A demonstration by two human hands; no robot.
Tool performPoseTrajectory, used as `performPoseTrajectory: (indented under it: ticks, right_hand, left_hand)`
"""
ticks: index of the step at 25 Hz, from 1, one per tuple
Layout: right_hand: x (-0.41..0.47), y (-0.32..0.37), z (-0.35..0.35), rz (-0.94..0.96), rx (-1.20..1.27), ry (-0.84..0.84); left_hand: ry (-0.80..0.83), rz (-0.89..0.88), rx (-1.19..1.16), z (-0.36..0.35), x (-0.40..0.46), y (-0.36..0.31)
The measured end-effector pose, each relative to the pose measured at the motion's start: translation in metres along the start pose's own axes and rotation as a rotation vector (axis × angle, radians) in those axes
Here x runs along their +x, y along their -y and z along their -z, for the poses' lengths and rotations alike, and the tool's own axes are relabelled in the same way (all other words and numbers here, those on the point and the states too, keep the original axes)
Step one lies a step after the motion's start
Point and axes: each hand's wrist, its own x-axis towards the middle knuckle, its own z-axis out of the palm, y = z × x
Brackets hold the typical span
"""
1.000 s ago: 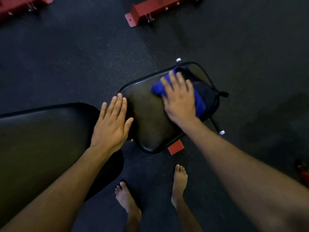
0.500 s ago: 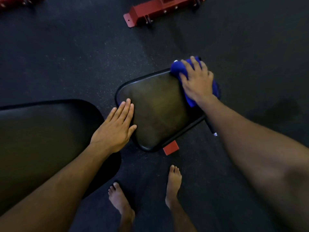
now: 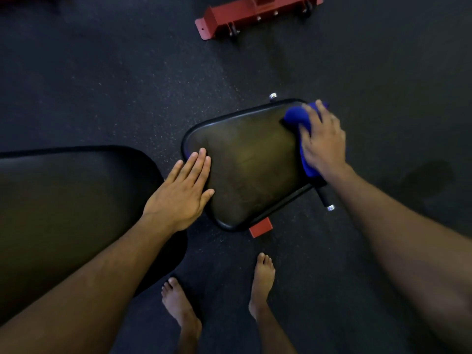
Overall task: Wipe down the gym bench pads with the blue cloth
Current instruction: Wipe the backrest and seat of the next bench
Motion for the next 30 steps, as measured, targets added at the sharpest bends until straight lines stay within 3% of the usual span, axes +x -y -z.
performPoseTrajectory:
  ticks: [2, 5, 7, 10, 13, 17, 19, 21, 23, 25, 28, 30]
  right_hand:
    - [0.029, 0.035, -0.005, -0.038, -0.001, -0.018]
    - [-0.014, 0.077, -0.016, 0.365, -0.083, -0.002]
    - [-0.056, 0.064, -0.008, 0.52, -0.004, 0.035]
    - [-0.051, 0.047, 0.007, 0.368, 0.152, -0.027]
    - [-0.016, 0.08, -0.009, 0.185, -0.04, -0.044]
    - [-0.005, 0.135, -0.031, 0.162, -0.084, -0.052]
    - [-0.024, 0.158, -0.038, 0.311, -0.074, -0.055]
    - [-0.072, 0.172, -0.043, 0.575, -0.091, 0.037]
    - [-0.11, 0.157, -0.034, 0.699, -0.117, 0.078]
    - [-0.119, 0.128, -0.02, 0.644, -0.119, 0.08]
    - [-0.087, 0.102, -0.011, 0.39, -0.154, 0.085]
    - [-0.046, 0.119, -0.013, 0.212, -0.116, 0.069]
  left_hand:
    - [0.032, 0.01, 0.002, 0.0, 0.0, -0.002]
    - [0.072, 0.008, -0.03, 0.014, 0.0, -0.003]
    - [0.083, -0.048, -0.006, 0.023, -0.01, 0.005]
    - [-0.038, -0.071, 0.027, 0.025, -0.038, 0.016]
    - [-0.161, 0.048, -0.027, 0.021, -0.039, 0.012]
    - [-0.172, 0.167, 0.027, 0.015, -0.031, 0.01]
    - [-0.141, 0.201, 0.079, 0.019, -0.032, 0.009]
    - [-0.019, 0.207, 0.149, 0.027, -0.038, 0.009]
    - [0.125, 0.19, 0.306, 0.041, -0.054, 0.02]
    - [0.138, 0.165, 0.352, 0.053, -0.08, 0.037]
    - [0.094, 0.138, 0.343, 0.053, -0.098, 0.045]
    - [0.107, 0.134, 0.327, 0.053, -0.094, 0.043]
